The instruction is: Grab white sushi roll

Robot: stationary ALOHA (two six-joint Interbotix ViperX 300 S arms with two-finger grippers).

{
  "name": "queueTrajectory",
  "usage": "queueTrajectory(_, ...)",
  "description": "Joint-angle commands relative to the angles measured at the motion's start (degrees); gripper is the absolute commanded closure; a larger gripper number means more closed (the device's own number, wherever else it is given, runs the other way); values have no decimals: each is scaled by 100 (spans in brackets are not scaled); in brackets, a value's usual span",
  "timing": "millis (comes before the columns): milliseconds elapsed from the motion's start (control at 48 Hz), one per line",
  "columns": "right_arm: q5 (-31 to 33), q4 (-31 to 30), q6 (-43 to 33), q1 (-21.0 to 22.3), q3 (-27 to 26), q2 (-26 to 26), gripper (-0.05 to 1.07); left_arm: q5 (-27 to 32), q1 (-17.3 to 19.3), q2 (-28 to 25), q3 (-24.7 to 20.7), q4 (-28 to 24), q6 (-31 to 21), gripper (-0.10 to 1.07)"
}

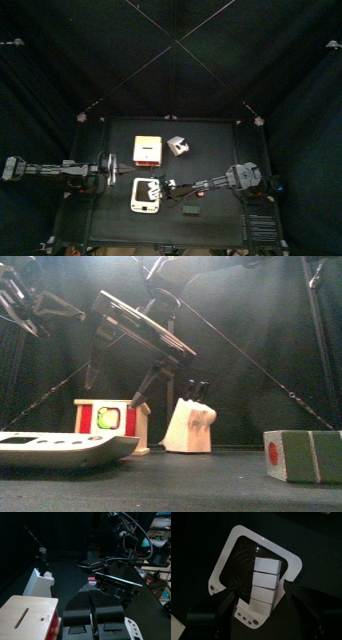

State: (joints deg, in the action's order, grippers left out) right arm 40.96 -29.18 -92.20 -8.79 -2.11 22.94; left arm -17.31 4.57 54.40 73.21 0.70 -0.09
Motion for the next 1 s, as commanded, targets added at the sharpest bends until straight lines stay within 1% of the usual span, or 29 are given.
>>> queueTrajectory(0,0,-26,18,0,-114,-237,5,-26,0,-18,-79,0,0,99)
queueTrajectory(417,0,-26,18,0,-114,-185,5,-18,9,-18,-62,35,9,99)
queueTrajectory(979,26,26,18,0,-167,70,5,-26,9,-18,-62,35,18,99)
